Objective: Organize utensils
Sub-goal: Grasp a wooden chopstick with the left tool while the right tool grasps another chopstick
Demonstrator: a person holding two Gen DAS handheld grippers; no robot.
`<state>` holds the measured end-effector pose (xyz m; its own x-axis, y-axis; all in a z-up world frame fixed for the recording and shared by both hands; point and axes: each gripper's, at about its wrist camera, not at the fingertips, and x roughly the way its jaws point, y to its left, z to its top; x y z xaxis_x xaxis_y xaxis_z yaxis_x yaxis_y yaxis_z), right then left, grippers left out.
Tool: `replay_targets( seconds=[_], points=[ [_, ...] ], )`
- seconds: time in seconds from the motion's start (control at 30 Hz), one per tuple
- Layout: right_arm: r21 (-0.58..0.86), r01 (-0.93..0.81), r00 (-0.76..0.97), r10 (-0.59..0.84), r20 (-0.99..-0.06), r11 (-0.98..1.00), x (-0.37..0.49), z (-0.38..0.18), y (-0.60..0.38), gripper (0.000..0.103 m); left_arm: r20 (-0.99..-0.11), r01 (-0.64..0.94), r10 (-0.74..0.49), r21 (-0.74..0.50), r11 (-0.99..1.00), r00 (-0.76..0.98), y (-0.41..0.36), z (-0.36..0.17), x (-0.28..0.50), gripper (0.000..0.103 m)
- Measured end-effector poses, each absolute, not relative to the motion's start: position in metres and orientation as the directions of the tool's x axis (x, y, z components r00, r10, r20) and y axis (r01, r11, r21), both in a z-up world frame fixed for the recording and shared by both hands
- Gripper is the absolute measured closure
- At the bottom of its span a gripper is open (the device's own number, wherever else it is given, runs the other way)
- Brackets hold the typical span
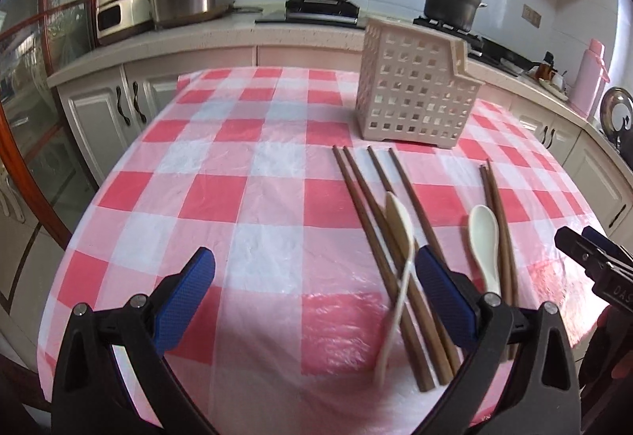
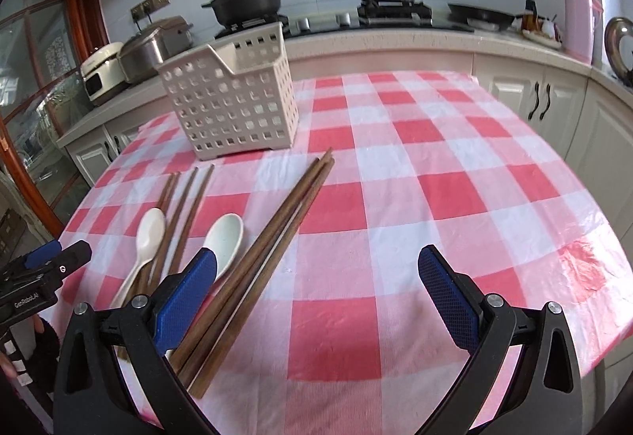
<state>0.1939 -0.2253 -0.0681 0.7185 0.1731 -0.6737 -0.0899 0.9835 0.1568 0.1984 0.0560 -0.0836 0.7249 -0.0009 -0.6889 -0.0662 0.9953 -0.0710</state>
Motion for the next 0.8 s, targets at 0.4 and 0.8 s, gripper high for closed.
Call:
replay_targets(
  seconds=[0.4,0.8],
  points=[
    [0.153,-0.009,0.621,0.125,-0.774,0.988,0.248,-0.087,-0.22,0.048,-0.733,-0.073,-0.02,-0.095,0.993,0.68,0.066,-0.091,0.248,0.005],
    [0.098,0.014,0.574,0.073,-0.815,0.995,0.27,-0.096,-0.2,0.06,-0.785,-0.112,0.019,-0.065,0.992,0.619,0.077,-0.107,0.279,0.005]
  ],
)
